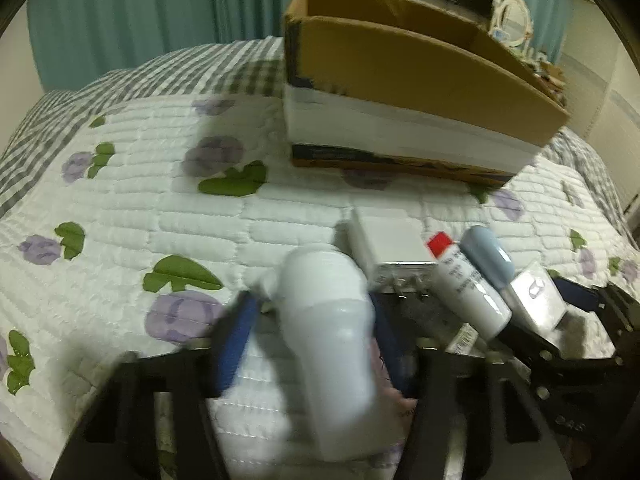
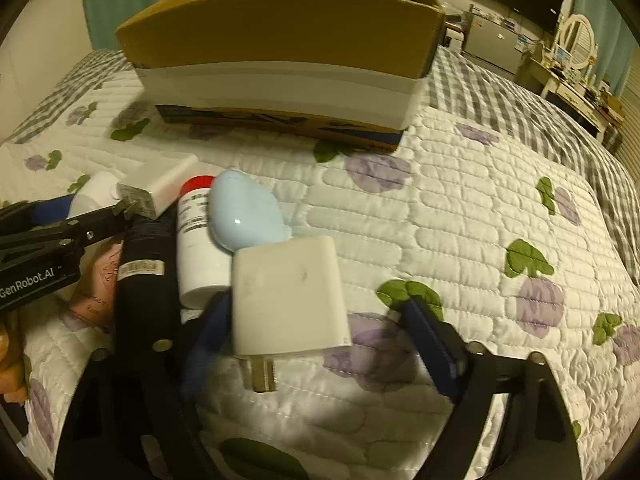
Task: Organize rigid objects
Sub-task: 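Grasp the white bottle with the left tool while the right tool grasps the white charger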
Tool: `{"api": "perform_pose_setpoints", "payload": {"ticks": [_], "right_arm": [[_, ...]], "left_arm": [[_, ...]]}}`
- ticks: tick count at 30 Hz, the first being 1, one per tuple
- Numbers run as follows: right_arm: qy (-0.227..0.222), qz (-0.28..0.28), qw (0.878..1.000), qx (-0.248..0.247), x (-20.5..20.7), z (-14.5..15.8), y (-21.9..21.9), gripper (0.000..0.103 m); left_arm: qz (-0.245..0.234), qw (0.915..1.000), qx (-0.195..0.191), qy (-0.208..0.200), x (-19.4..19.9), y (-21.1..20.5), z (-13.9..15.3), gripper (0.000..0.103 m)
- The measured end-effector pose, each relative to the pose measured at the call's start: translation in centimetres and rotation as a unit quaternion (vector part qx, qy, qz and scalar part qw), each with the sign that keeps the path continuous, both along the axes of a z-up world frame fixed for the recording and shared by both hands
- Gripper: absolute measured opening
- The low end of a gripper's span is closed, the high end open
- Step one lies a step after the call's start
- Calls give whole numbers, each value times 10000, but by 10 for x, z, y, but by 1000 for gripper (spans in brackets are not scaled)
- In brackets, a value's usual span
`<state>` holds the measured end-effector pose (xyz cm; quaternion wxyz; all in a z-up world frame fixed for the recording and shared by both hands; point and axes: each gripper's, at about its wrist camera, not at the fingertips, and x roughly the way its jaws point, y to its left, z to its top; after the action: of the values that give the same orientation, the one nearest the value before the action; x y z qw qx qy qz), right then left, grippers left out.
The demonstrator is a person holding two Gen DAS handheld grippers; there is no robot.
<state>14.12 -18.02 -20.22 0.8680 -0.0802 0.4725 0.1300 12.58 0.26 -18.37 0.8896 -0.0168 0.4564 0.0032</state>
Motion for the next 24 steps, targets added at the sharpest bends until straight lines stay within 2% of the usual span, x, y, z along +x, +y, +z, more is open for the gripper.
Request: {"api": "perform_pose_setpoints", "payload": {"ticks": [2,6,15,24], "right_arm": [[-15,106,9999,61,-1,0,4,51],[-9,123,9998,172,-4,3,4,51],[-51,-99,9984,557,-23,19,-9,50],[-586,-214,9953,738,-51,71,-11,50]], "left_arm": [[-27,10000,19,-43,-3,-1,2,49],[-55,9999,-35,-131,-10,2,9,44],[-23,9993,-8,-383,-36,14,33,44],[-49,9957,-173,-909,-67,13,88,44]]}}
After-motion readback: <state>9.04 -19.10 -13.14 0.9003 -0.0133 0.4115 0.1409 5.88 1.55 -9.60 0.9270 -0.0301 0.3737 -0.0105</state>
